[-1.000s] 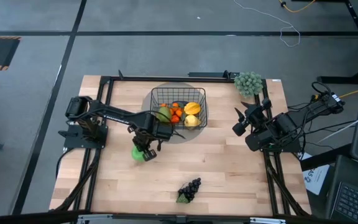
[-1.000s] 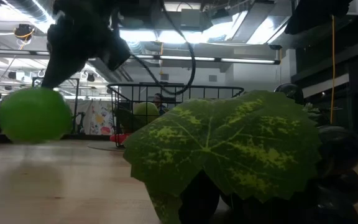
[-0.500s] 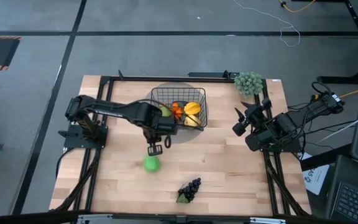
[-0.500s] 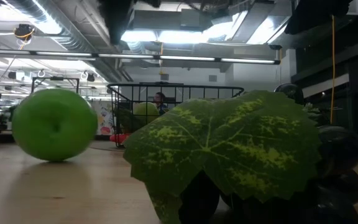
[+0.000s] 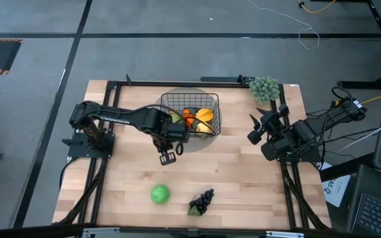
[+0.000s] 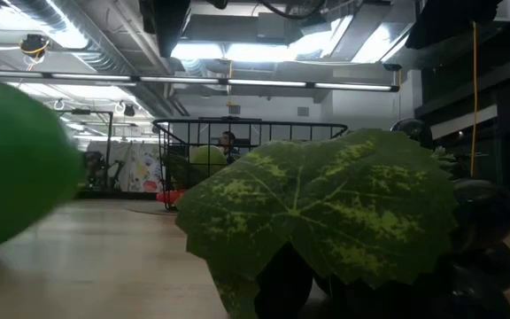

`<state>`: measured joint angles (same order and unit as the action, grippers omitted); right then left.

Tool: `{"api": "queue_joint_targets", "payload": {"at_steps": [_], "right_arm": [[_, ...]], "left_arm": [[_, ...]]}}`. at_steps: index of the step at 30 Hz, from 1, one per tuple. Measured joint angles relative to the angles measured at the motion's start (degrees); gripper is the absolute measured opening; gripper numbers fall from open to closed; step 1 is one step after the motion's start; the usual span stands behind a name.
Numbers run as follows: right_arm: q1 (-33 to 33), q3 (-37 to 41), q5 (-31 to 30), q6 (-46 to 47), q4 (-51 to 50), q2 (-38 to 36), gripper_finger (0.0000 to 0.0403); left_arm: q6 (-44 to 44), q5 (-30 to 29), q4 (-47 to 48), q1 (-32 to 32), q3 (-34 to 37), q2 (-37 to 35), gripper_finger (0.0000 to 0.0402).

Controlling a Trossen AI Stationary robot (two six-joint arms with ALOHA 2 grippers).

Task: Build produce basket
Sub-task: Put the green apple into the wire basket

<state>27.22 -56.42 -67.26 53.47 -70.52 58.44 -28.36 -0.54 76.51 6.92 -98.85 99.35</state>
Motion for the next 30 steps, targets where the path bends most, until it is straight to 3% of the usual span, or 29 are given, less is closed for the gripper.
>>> {"api": "queue_joint_targets", "payload": {"at_steps": [16,23,27,30], "right_arm": [[0.0,0.0,0.0,0.2,0.4,0.0,0.0174],[0.0,0.0,0.9,0.2,0.5,0.0,0.0174],[0.0,0.0,3.1,0.4,0.6,0.0,0.0174],[0.0,0.0,3.9,0.4,1.0,0.0,0.0174]], "left_arm": [[0.1,-0.1,-10.2,0.0,0.0,0.0,0.0000],[3.3,-5.5,-20.2,0.0,0.0,0.0,0.0000],[4.9,-4.3,-16.8,0.0,0.0,0.0,0.0000],[2.7,-8.4,-12.1,0.0,0.0,0.0,0.0000]]}}
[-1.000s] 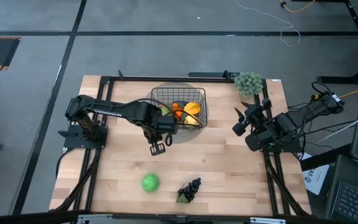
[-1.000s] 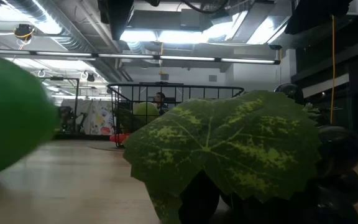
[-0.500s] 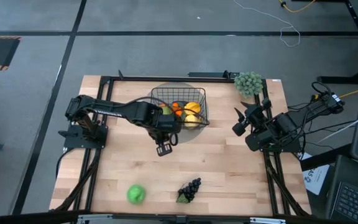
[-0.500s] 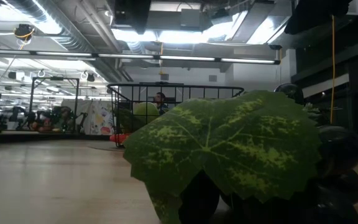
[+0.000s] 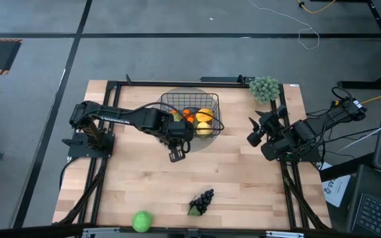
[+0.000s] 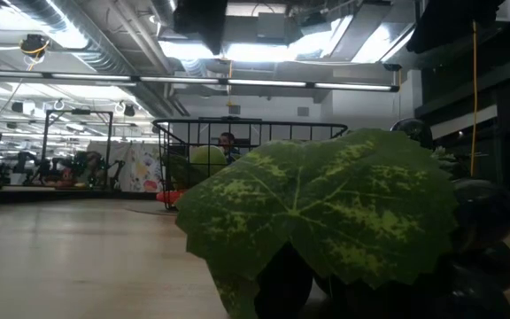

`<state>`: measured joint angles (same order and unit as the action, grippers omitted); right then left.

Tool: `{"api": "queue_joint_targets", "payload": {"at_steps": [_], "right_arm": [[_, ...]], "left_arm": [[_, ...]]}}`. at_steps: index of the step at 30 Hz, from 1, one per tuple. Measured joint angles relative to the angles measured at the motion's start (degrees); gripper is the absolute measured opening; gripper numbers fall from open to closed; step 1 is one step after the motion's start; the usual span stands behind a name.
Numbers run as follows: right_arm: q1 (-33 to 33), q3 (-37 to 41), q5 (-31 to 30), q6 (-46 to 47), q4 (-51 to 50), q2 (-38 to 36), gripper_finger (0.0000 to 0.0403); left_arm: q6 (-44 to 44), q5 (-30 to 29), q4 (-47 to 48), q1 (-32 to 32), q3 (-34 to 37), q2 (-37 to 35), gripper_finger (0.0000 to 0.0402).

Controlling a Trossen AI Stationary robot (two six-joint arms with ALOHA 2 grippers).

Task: Build produce basket
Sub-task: Put the green apple into the wire basket

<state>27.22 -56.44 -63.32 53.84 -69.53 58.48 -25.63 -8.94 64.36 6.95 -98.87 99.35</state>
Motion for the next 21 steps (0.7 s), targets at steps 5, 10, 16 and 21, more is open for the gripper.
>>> {"api": "queue_joint_targets", "payload": {"at_steps": [5,10,16,21], "right_arm": [[0.0,0.0,1.9,-0.1,0.5,0.0,0.0174],[0.0,0.0,4.5,-0.1,1.8,0.0,0.0174],[0.0,0.0,7.0,-0.1,2.3,0.0,0.0174],[0.0,0.0,9.8,-0.1,2.6,0.0,0.0174]], "left_arm": [[0.4,0.4,1.4,0.2,0.0,0.0,0.0000],[-2.3,2.9,2.4,2.2,0.0,0.0,0.0000],[-9.1,4.6,3.0,5.6,0.0,0.0,0.0000],[-10.0,3.8,3.0,9.1,0.0,0.0,0.0000]]}}
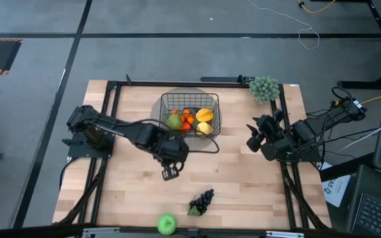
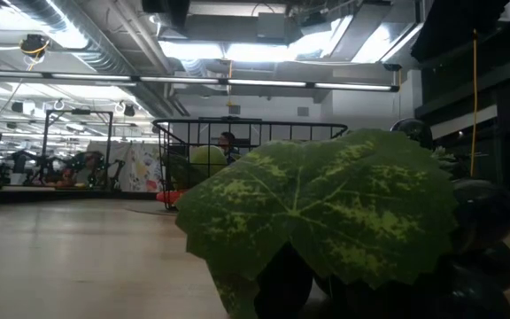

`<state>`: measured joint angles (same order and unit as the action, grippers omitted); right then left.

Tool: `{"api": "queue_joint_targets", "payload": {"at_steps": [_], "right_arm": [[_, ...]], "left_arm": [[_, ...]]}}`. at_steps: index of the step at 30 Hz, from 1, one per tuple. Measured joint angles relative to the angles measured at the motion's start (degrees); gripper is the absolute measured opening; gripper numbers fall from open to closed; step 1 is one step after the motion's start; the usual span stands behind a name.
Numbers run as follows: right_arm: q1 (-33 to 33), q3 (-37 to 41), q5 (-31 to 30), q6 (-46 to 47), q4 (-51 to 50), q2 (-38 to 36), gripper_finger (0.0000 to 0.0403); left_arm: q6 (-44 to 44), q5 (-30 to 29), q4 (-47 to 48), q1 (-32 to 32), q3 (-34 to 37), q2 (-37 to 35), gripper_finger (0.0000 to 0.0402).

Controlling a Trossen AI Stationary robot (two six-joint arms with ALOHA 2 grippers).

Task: Build produce basket
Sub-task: Put the green apple into the wire basket

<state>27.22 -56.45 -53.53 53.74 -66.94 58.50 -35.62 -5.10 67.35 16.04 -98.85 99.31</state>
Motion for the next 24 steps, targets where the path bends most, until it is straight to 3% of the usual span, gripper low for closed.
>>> {"api": "queue_joint_targets", "payload": {"at_steps": [18,24], "right_arm": [[0.0,0.0,2.2,0.1,1.5,0.0,0.0174],[0.0,0.0,4.2,0.1,2.1,0.0,0.0174]], "left_arm": [[-6.5,-4.5,2.3,8.9,0.0,0.0,0.0000],[-10.4,6.5,2.6,13.8,2.1,2.9,0.0000]]}}
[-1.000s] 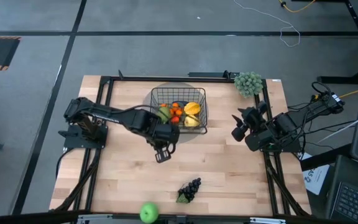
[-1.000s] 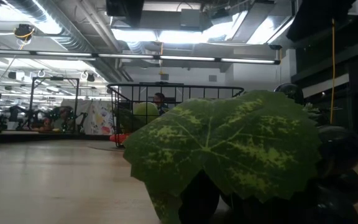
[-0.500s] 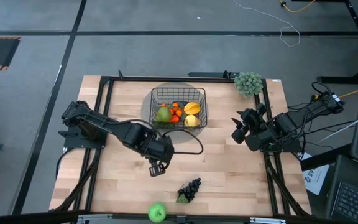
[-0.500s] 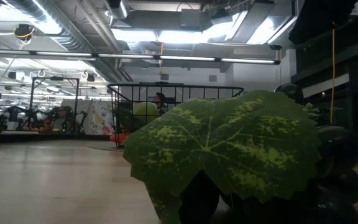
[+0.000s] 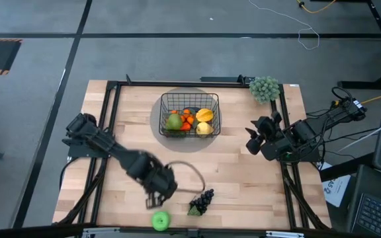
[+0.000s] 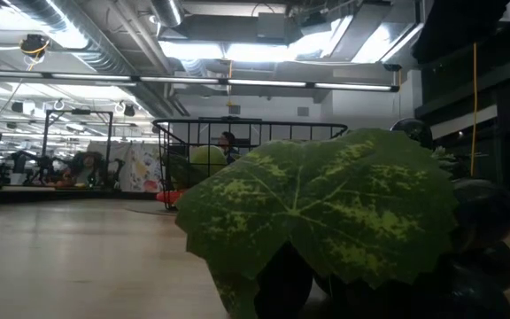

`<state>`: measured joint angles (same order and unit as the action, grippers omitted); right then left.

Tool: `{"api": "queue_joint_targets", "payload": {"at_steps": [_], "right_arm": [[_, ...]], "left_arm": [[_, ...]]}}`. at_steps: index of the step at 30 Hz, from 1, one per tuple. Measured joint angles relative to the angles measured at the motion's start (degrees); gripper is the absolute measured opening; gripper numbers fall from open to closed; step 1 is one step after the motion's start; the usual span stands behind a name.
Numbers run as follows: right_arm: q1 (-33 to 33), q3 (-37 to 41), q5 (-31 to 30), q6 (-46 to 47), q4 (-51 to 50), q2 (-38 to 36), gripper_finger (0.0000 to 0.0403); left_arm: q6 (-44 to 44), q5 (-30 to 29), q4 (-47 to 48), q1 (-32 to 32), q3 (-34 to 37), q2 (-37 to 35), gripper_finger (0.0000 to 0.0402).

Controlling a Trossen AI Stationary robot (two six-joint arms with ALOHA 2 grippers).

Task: Build produce basket
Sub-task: Put the green apple into the wire basket

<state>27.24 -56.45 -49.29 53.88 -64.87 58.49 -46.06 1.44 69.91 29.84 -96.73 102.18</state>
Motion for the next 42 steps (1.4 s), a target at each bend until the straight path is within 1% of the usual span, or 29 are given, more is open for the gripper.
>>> {"api": "queue_joint_targets", "payload": {"at_steps": [4,6,7,8,9,11,12,13,15,17,20,22,28,34,38,42], "right_arm": [[0.0,0.2,1.9,0.0,0.1,0.2,0.0174],[0.0,0.6,2.9,0.0,0.0,0.2,0.0174],[0.0,1.0,3.1,0.0,0.1,0.2,0.0174],[0.0,1.5,3.3,0.0,0.3,0.2,0.0174],[0.0,2.1,3.5,0.0,0.4,0.2,0.0174],[0.0,3.3,3.5,0.0,1.0,0.2,0.0174],[0.0,4.1,3.6,0.0,1.4,0.2,0.0174],[0.0,4.7,4.0,0.0,1.4,0.3,0.0174],[0.0,5.6,4.1,0.0,1.5,0.3,0.0174],[0.0,6.3,4.1,-0.2,1.7,0.3,0.0174],[0.0,6.6,3.9,-0.2,2.0,0.3,0.0174],[0.0,6.6,3.9,-0.2,2.5,0.2,0.0174],[0.0,6.6,4.4,-0.2,4.8,0.2,0.0174],[0.0,6.6,7.2,-0.2,5.6,0.2,0.0174],[0.0,6.6,7.9,-0.2,5.6,0.2,0.0174],[0.0,6.6,8.0,-0.2,5.6,0.2,0.0174]], "left_arm": [[-11.7,11.7,-1.0,5.2,1.5,0.9,0.0000],[-16.3,15.0,-3.2,9.6,1.6,0.9,0.0000],[-18.7,15.5,-4.6,11.8,1.5,0.9,0.0000],[-20.6,14.2,-5.9,14.1,1.5,0.9,0.0000],[-22.1,10.3,-8.3,16.4,1.5,0.9,0.0000],[-23.7,-1.5,-15.4,20.6,1.5,1.0,0.0000],[-23.1,-6.7,-17.8,22.2,1.4,1.0,0.0000],[-20.6,-10.9,-19.8,23.1,1.3,1.5,0.0000],[-15.3,-14.8,-23.3,23.6,1.3,2.6,0.0000],[-16.6,-17.4,-23.9,23.7,1.5,2.8,0.0001],[-23.5,-17.2,-25.6,22.7,1.3,2.4,0.0012],[-25.7,-16.8,-25.1,22.4,1.4,2.5,0.0025],[-24.8,-17.5,-26.6,22.0,1.4,4.3,0.0084],[-24.1,-18.0,-28.2,21.1,1.4,8.4,0.0137],[-23.2,-18.3,-28.1,20.8,1.4,10.2,0.0154],[-20.3,-18.5,-27.9,20.4,1.4,11.2,0.0156]]}}
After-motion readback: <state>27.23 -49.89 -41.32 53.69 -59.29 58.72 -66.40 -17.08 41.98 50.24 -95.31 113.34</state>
